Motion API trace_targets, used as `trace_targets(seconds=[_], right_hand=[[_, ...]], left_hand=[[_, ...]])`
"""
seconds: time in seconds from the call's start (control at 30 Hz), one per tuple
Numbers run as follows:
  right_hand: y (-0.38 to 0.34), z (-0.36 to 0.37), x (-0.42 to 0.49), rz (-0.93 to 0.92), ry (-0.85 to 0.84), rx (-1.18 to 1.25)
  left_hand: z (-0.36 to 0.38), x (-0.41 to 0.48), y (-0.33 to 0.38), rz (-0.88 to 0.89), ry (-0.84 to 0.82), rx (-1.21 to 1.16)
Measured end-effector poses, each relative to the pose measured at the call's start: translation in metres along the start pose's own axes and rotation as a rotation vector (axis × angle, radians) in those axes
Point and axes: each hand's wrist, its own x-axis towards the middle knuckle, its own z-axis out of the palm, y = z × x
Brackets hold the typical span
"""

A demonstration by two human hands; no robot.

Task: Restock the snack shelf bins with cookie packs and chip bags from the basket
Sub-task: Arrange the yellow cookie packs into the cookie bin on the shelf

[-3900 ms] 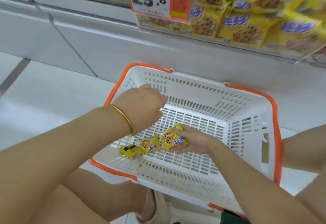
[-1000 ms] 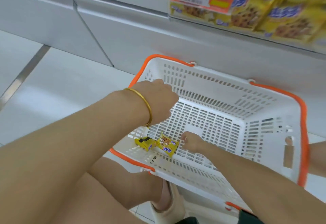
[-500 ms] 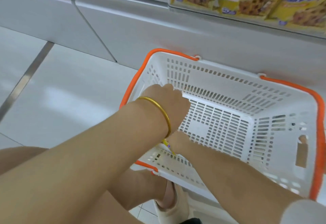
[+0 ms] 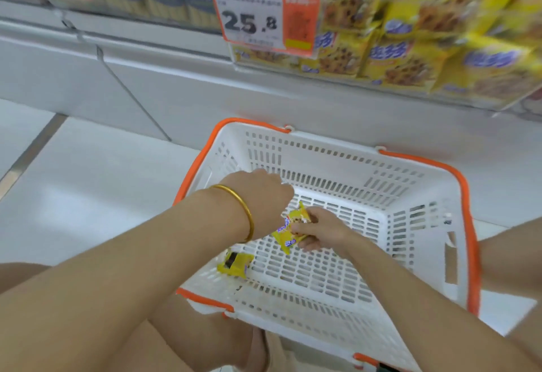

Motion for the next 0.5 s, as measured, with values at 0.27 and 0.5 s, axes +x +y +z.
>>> trace_targets(seconds=[0.27, 0.5], right_hand=[[-0.113, -0.057, -0.157, -0.537, 0.182, 0.174], [-0.209, -0.1, -0.234, -0.967, 0.732, -0.136]], left_hand=[[-0.076, -0.008, 0.031, 0.053, 0.393, -0.506], [-0.186, -0.022, 0.042, 0.12, 1.004, -0.536]])
